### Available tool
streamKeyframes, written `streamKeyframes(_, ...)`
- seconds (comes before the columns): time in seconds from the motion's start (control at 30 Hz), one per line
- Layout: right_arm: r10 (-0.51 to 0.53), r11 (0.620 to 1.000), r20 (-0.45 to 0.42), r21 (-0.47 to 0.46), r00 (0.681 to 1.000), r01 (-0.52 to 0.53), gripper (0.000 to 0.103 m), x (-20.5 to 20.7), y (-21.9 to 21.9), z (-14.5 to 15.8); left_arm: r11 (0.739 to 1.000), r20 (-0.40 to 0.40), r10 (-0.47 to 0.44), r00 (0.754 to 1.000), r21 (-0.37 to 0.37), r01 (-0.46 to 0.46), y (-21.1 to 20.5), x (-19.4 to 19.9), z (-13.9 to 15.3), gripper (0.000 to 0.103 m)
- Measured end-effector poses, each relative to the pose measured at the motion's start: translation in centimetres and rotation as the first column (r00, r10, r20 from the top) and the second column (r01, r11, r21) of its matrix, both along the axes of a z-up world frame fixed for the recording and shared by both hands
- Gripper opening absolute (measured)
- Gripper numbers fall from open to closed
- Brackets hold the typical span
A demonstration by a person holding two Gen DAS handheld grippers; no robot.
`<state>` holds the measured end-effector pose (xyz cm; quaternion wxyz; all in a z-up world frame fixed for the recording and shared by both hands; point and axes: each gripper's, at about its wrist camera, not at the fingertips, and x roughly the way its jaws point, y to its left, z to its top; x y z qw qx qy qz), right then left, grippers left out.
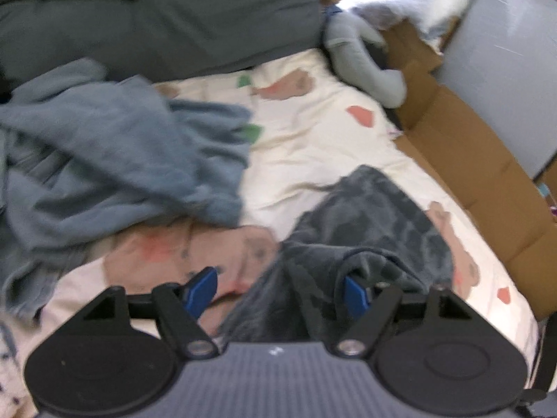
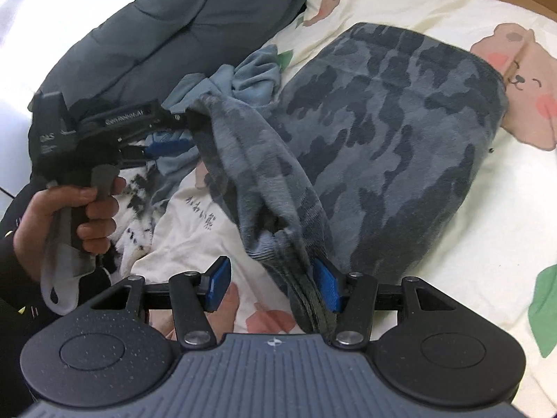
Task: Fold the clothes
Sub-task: 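Open the left tool and release the pants while the right tool holds the fold, then grasp the folded camouflage pants edge with the right tool while the left tool approaches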
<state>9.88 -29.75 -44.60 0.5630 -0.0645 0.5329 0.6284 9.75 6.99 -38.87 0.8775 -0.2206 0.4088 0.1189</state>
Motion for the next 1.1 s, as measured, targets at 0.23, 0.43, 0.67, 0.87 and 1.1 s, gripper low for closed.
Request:
streamKeyframes(0.23,0.005,1.000,-0.035,0.010,0.999,-0.004,0.059,0.1,-0.7,0.4,0.999,-0.025,0.002,1.000,-0.042,-0.003,2.1,-3.4,-0.7,0.065)
streamKeyframes(0.43,-0.010,0.998,-0.096,0.057,0.995,0.015,0.059,1.3,-2.1,1.6,1.000,0.029,-0.007,1.000,-0.021,0.008,3.0,-5.1,1.1,0.063)
streamKeyframes(0.67,-0.175,0.982,-0.142,0.040,0.974,0.182,0.060,4.1,-2.9,1.6,0.994,0.107,-0.025,0.994,-0.107,0.036,3.9,-2.7,1.5,0.070)
streamKeyframes(0.87,-0.264,0.965,-0.081,-0.032,0.961,0.262,0.059,5.6,-1.5,-0.2,0.975,0.101,-0.055,0.993,-0.210,0.075,2.9,1.0,-0.9,0.075)
streamKeyframes(1.1,-0.241,0.968,-0.012,-0.078,0.970,0.240,0.047,4.9,0.9,-1.9,0.956,0.025,-0.088,0.996,-0.278,0.092,2.4,1.3,-2.9,0.073)
